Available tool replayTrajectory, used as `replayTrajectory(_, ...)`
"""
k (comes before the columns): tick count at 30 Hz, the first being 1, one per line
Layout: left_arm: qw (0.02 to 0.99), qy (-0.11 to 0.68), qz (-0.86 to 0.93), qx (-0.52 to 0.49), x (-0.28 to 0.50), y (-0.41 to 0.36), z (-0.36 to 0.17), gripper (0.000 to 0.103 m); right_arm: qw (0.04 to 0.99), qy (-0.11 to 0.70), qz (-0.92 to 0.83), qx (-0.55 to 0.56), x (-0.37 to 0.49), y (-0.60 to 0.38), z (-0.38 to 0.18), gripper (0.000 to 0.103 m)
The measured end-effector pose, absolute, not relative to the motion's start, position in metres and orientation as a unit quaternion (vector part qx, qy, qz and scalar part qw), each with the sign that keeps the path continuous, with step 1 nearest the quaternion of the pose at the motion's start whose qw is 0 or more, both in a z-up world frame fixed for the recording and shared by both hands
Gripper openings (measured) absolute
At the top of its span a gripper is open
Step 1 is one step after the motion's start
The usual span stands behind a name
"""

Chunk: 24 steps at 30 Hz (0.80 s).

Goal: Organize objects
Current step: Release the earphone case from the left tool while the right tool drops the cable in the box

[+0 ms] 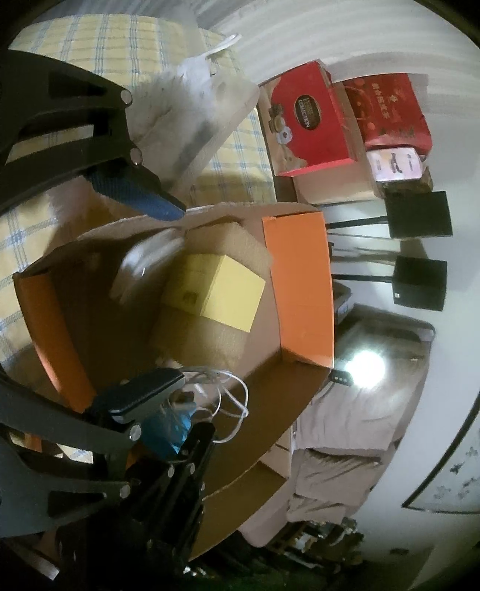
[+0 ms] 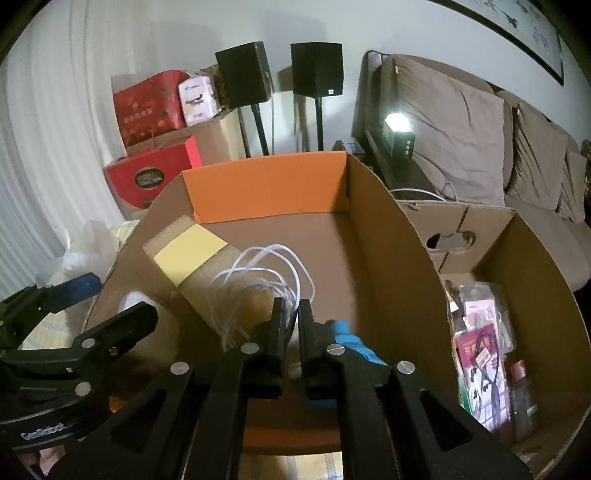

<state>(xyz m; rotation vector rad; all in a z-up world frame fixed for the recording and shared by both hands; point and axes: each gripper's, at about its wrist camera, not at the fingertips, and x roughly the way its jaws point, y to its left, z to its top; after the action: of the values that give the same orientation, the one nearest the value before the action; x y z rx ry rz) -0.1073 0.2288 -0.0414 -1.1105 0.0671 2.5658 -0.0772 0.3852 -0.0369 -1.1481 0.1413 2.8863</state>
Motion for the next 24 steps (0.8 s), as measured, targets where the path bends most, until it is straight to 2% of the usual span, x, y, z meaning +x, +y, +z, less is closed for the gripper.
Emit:
replayTrajectory(4,0.170,0.017,0.905,-0.390,-0.106,0.227,-0.037,0.088,0.011,0.049,0.927,-0.372,-0.075,0.386,-0.035,0.010)
replayTrajectory(6,0.166,0.014,0.906,-0.388,-0.106,0.223,-0.033,0.093,0.012,0.048,0.928,-0.369,-0.074,0.386,-0.032,0.020)
replayTrajectory(10,0.166,0.004,0.910,-0.379,-0.106,0.213,-0.024,0.102,0.016,0.053,0.932,-0.360,-0.069,0.388,-0.024,0.029)
replayTrajectory(15,0.155,0.013,0.916,-0.370,-0.104,0.203,-0.013,0.103,0.019,0.053,0.936,-0.347,-0.065,0.387,-0.012,0.046)
replayTrajectory(24,0.127,0.035,0.925,-0.356,-0.100,0.183,-0.003,0.103,0.014,0.046,0.940,-0.338,-0.063,0.374,0.003,0.066)
